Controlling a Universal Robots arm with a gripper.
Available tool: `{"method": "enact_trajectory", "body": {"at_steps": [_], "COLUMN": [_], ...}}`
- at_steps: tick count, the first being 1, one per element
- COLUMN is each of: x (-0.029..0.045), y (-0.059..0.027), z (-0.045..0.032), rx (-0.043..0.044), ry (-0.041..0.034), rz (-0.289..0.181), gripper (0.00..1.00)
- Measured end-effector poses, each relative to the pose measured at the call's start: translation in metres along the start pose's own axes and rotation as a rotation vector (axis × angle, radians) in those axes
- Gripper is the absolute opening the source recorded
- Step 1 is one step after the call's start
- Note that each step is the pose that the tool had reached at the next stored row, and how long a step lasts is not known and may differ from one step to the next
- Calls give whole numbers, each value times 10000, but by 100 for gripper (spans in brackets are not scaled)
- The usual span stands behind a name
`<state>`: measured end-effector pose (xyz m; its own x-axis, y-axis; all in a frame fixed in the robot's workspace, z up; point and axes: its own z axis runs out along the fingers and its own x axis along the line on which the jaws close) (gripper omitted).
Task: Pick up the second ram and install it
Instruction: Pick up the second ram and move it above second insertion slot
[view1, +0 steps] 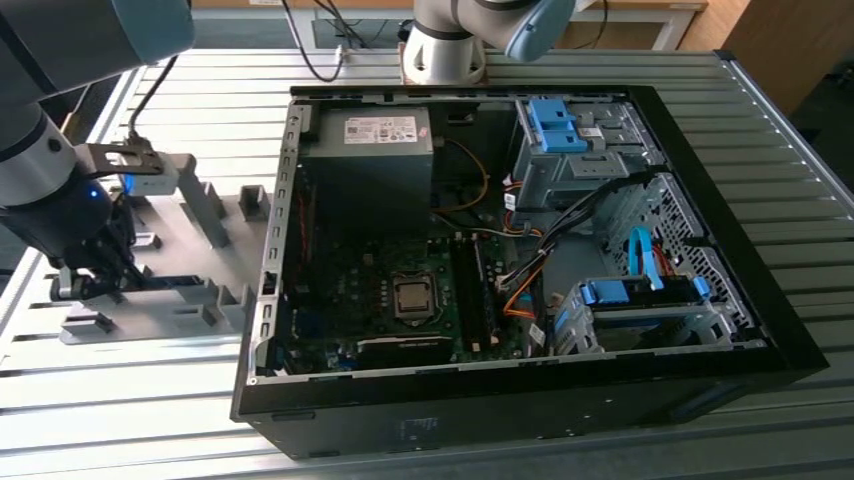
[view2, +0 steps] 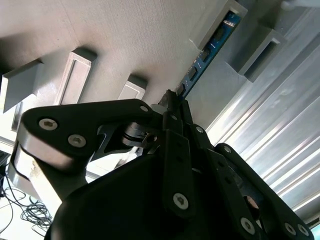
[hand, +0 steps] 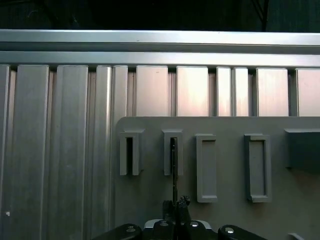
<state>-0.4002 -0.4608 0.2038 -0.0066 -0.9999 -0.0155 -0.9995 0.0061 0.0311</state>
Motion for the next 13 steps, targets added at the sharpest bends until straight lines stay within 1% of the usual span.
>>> {"method": "enact_trajectory", "body": {"at_steps": [8,13], "x": [-1,-1], "y": [2,3], "z": [-64,-87], "rx": [-1,-1], "ry": [0,1], "rz": [0,0], "gripper": [14,14]}}
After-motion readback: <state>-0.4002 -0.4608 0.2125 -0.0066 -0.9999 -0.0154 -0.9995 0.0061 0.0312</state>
